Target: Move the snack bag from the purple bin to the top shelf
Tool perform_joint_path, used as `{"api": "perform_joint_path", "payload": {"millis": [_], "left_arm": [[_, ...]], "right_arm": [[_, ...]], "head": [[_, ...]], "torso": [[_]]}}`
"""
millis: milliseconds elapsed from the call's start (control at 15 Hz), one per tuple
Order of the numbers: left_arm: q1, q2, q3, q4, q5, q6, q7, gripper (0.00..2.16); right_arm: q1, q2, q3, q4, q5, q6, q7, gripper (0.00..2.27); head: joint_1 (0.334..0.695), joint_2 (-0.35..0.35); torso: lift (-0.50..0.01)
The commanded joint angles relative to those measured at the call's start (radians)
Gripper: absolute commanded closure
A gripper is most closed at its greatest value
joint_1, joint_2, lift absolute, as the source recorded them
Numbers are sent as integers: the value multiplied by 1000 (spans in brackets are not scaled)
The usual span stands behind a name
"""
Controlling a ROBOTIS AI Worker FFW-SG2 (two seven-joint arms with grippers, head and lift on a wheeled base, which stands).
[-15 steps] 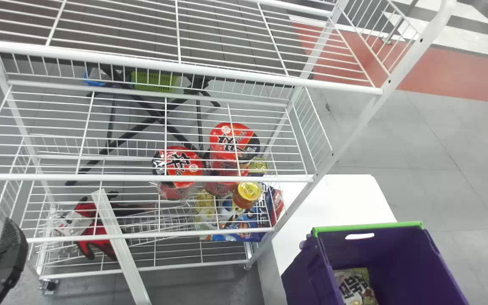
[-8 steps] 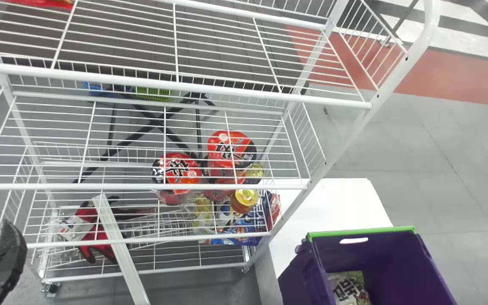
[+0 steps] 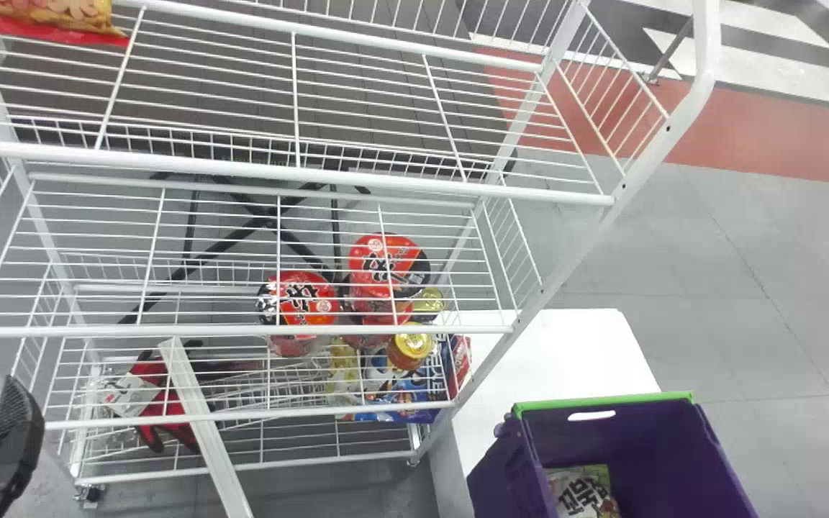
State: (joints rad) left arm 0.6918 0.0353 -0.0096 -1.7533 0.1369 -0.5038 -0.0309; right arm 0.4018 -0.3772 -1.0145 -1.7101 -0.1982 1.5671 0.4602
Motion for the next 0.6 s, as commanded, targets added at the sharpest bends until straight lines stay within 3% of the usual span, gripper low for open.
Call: {"api": "perform_joint_path", "payload": {"millis": [0, 533], "left_arm": [[2, 0, 0, 0, -2, 0, 0, 140], [0, 0, -1, -3, -7, 3, 0, 140]], "right_arm": [[0, 3, 4, 6, -1, 5, 0, 2253], [0, 6, 10, 7, -1, 5, 0, 2253]], "head": [[695, -350], [695, -350]], "torso": [[-225], [-193]]}}
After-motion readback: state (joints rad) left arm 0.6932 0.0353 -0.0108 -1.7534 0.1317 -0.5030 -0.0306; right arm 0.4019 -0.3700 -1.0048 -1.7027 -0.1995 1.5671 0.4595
